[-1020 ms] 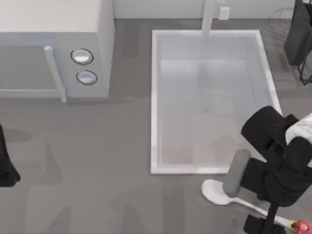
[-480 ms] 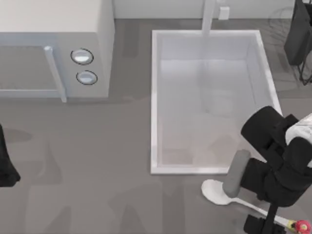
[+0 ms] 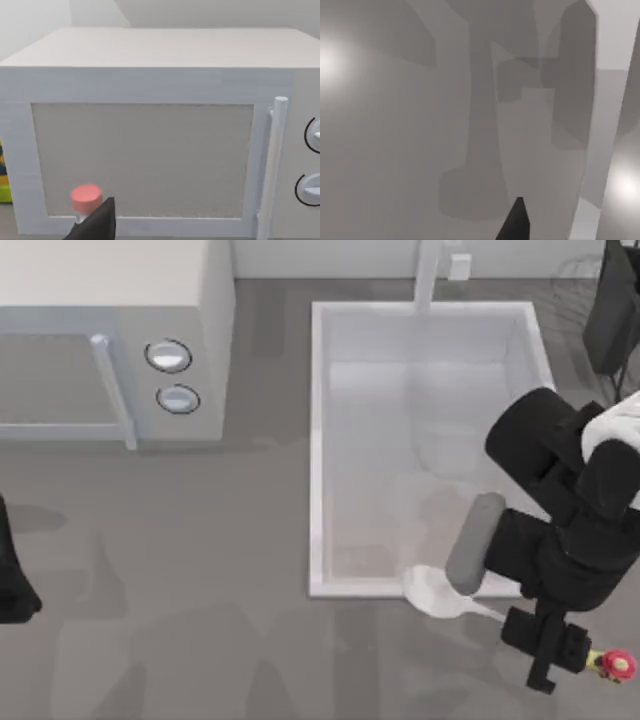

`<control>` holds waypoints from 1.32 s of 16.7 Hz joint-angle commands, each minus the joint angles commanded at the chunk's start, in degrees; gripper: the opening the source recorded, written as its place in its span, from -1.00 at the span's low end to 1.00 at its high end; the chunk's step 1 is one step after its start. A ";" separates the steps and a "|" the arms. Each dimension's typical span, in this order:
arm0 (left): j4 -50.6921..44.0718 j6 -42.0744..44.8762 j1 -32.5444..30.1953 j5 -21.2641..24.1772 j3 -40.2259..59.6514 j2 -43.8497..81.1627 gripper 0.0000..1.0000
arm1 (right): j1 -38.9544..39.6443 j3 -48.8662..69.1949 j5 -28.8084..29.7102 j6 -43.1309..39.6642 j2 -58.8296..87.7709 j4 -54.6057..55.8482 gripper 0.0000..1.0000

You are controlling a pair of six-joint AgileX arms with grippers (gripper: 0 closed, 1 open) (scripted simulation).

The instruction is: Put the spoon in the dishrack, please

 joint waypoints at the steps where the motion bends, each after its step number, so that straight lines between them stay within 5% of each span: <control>1: 0.00 0.00 0.00 0.00 0.00 0.00 1.00 | -0.06 3.06 0.00 -0.04 -0.66 -4.09 -1.00; 10: 0.00 0.00 0.00 0.00 0.00 0.00 1.00 | -0.86 25.51 0.01 -0.10 -7.39 -33.75 -1.00; 17: 0.00 0.00 0.00 0.00 0.00 0.00 1.00 | -1.33 25.91 -0.44 0.31 -7.79 -33.69 -1.00; 22: 0.00 0.00 0.00 0.00 0.00 0.00 1.00 | -12.45 24.07 -6.50 5.14 -11.63 -22.32 -1.00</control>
